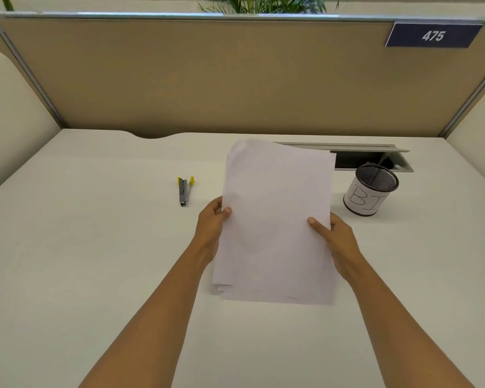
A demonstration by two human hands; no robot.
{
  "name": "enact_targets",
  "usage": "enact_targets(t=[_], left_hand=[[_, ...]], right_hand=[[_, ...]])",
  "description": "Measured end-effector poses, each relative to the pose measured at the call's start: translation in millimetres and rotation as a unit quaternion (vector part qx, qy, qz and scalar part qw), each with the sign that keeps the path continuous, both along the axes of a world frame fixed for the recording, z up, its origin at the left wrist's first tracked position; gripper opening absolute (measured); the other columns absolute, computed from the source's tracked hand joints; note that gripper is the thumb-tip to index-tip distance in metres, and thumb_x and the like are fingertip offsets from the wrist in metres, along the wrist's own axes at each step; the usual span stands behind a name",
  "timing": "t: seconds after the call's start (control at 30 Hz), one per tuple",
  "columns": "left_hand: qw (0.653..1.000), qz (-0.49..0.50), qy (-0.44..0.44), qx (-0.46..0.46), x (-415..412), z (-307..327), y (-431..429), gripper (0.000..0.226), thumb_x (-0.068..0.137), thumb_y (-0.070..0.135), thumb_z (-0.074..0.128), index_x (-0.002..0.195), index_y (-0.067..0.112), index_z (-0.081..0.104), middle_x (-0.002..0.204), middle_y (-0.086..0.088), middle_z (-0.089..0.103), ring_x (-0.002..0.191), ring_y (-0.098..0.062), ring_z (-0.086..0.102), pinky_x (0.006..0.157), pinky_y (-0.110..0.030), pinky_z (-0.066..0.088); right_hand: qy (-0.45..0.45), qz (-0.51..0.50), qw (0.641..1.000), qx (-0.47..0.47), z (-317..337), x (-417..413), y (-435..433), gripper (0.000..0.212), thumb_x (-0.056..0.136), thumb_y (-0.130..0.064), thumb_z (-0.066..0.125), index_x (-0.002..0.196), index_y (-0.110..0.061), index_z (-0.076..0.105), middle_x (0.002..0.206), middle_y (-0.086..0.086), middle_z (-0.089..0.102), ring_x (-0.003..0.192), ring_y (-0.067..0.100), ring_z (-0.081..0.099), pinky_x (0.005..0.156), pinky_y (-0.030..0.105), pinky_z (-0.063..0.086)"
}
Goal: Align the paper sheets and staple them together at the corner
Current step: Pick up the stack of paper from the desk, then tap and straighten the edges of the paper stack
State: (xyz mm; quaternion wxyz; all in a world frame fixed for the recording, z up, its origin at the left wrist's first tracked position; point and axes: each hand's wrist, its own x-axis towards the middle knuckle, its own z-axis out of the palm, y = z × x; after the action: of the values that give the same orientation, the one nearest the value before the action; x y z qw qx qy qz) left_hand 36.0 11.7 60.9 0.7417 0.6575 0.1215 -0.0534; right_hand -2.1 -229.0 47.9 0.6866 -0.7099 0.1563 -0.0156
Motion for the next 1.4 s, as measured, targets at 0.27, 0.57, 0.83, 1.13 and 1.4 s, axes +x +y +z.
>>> enact_targets(t=[0.27,0.57,0.83,1.13,1.4], left_hand=[[0.986,0.024,-0.162,-0.01,7,53,-16,0.024,0.095,0.013,0.043,0.116,0.023,0.05,0.111,-0.002,0.061,0.106,-0.02,0.058,0.093,-0.034,0.049],[0.983,0.016,-0.183,0.031,3,44,-14,0.028,0.088,0.029,0.057,0.114,0.033,0.047,0.114,0.009,0.059,0.109,-0.017,0.058,0.091,-0.035,0.05],[0.987,-0.041,-0.134,0.08,1,29,-5,0.028,0.088,0.028,0.059,0.114,0.02,0.058,0.105,0.004,0.067,0.091,-0.004,0.064,0.07,-0.012,0.052],[0.988,-0.014,-0.144,0.059,1,40,-13,0.01,0.089,0.029,0.056,0.096,0.032,0.062,0.091,0.014,0.067,0.083,0.0,0.064,0.07,-0.013,0.053],[0.988,-0.037,-0.129,0.077,-3,27,-17,0.038,0.089,0.026,0.057,0.125,0.013,0.054,0.115,-0.004,0.063,0.106,-0.022,0.059,0.092,-0.033,0.047]], right_hand=[[-0.183,-0.03,0.982,0.037,64,6,17,0.023,0.088,-0.02,0.06,0.11,-0.026,0.057,0.104,-0.009,0.068,0.092,0.006,0.067,0.075,0.019,0.055],[-0.17,0.023,0.984,-0.05,49,4,17,0.031,0.085,-0.019,0.065,0.114,-0.025,0.056,0.109,-0.009,0.066,0.101,0.006,0.062,0.081,0.018,0.051],[-0.073,0.072,0.99,-0.093,33,9,6,0.027,0.085,-0.012,0.065,0.111,-0.014,0.06,0.108,0.007,0.066,0.102,0.024,0.06,0.079,0.025,0.048],[-0.075,0.036,0.995,-0.048,44,16,8,0.037,0.08,-0.021,0.07,0.114,-0.008,0.061,0.102,0.008,0.067,0.094,0.024,0.063,0.079,0.029,0.049],[-0.034,0.034,0.996,-0.081,18,8,14,0.035,0.079,-0.018,0.072,0.111,-0.011,0.062,0.106,0.009,0.067,0.1,0.027,0.062,0.088,0.036,0.05]])
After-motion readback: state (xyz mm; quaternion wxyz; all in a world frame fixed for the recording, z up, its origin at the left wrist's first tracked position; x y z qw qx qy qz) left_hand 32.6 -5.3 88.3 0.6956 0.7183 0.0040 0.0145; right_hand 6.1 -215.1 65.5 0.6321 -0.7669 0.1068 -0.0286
